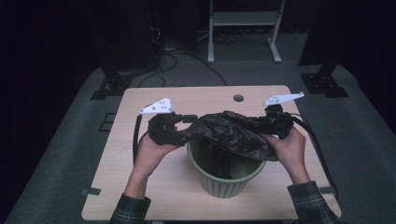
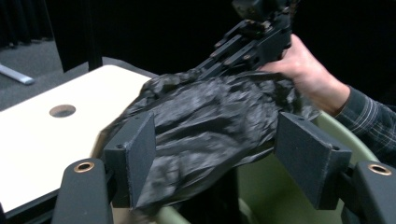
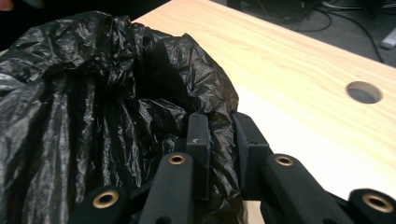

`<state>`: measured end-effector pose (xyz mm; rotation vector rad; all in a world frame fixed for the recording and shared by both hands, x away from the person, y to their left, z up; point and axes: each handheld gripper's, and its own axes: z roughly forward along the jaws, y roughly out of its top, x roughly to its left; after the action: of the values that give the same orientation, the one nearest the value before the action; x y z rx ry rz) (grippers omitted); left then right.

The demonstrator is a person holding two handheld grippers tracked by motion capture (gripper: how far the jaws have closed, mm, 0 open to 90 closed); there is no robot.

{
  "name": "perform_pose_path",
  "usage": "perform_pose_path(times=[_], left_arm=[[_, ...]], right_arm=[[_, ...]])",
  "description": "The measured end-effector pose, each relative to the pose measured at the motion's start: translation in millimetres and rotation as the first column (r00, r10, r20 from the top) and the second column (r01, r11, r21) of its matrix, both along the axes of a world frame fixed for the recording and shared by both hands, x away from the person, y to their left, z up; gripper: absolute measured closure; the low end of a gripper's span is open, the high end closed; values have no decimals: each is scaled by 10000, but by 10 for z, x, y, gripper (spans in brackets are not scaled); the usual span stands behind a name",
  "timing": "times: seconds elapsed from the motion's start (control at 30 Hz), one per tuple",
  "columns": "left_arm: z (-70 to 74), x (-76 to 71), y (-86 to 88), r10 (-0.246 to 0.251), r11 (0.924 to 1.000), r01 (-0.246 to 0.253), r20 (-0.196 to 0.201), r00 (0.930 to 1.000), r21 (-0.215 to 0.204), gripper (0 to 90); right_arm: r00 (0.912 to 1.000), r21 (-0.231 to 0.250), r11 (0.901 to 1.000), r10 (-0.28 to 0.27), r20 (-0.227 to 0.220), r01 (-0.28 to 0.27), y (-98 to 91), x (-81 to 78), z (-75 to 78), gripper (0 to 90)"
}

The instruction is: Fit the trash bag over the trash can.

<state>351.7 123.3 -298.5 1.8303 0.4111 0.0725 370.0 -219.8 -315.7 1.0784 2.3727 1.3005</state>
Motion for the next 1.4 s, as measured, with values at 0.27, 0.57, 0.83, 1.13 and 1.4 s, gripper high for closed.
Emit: perform_pose_path(times=[0.27, 0.57, 0.83, 1.13, 1.4], left_arm=[[130, 182, -441, -193, 9970, 165, 358, 9992, 758, 279], [62, 361, -786, -100, 9724, 26, 307, 9995, 2334, 491], [79, 163, -603, -648, 9745, 638, -22, 9979, 2150, 896], [276, -337, 30, -860, 9931, 871, -169, 9962, 790, 896], [-115, -674, 246, -958, 9952, 967, -577, 9937, 120, 884]], right_arm=[[9990, -18, 9990, -447, 43, 447, -43, 229, 2, 778], [9992, 302, 9988, -393, -13, 393, -82, 265, -18, 757], [9982, 232, 9979, -601, 36, 600, -97, 264, -9, 776], [9954, 197, 9952, -955, 24, 954, -116, 230, -10, 773], [9920, 1087, 9867, -1243, 226, 1212, -238, 102, -8, 523]])
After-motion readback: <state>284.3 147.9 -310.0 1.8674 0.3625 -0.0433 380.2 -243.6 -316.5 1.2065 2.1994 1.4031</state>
